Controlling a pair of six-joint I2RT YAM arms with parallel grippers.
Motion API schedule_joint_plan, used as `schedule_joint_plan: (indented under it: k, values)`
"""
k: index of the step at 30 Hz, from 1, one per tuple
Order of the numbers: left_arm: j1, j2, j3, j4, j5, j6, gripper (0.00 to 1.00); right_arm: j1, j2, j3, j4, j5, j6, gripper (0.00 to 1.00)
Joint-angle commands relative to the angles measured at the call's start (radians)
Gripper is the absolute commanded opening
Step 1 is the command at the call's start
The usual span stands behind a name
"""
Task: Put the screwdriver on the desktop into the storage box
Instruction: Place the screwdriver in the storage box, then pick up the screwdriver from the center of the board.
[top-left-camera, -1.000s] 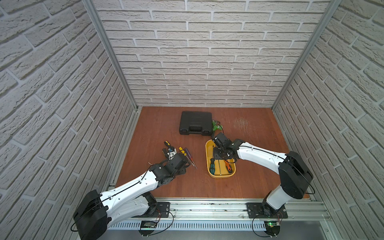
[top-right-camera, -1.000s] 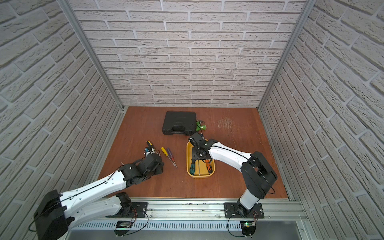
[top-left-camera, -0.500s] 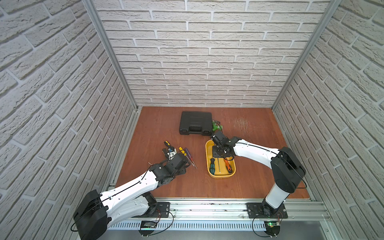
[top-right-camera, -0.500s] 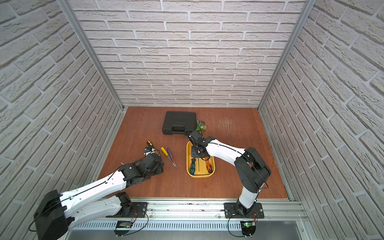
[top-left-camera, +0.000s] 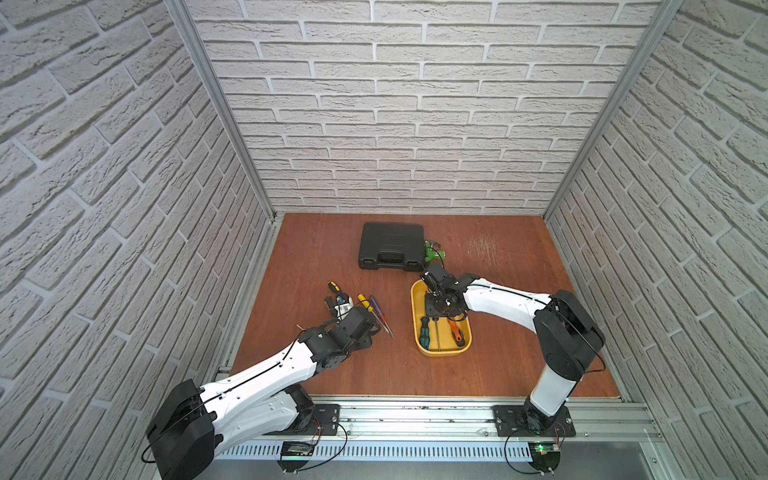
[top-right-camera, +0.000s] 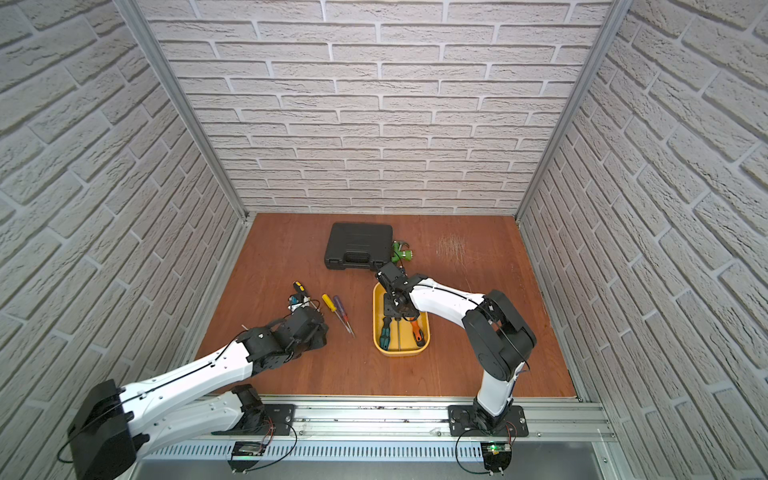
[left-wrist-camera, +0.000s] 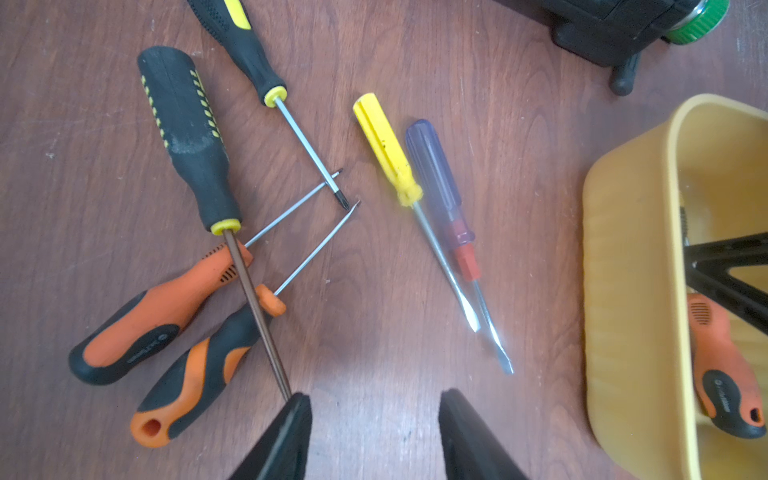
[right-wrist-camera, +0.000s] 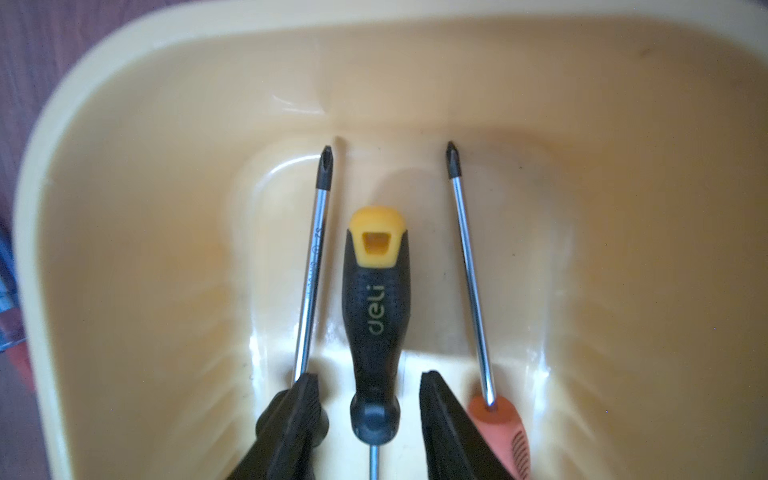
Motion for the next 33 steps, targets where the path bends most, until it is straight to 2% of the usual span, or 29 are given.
schedule_joint_plan:
  k: [1, 9, 13, 17, 21, 33]
  values:
    - [0.008, -0.003, 0.027, -0.021, -0.020, 0.013, 0.54, -0.004, -0.047, 0.008, -0.003, 0.018, -0.010, 0.50]
    - [0.058, -0.046, 0.040, -0.133, -0.069, 0.022, 0.55, 0.080, -0.249, -0.036, -0.017, 0.045, -0.013, 0.44]
    - [0.127, -0.055, 0.033, -0.162, -0.038, 0.040, 0.56, 0.158, -0.343, -0.066, 0.004, 0.039, -0.013, 0.38]
    - [0.179, -0.035, 0.037, -0.150, 0.011, 0.061, 0.56, 0.216, -0.371, -0.085, 0.053, -0.003, 0.001, 0.32]
    - [0.211, -0.019, 0.055, -0.137, 0.026, 0.069, 0.54, 0.256, -0.319, -0.047, 0.084, -0.038, 0.002, 0.31]
    - [0.228, -0.075, 0.021, -0.171, 0.014, 0.047, 0.53, 0.294, 0.080, 0.256, 0.002, -0.067, -0.068, 0.31]
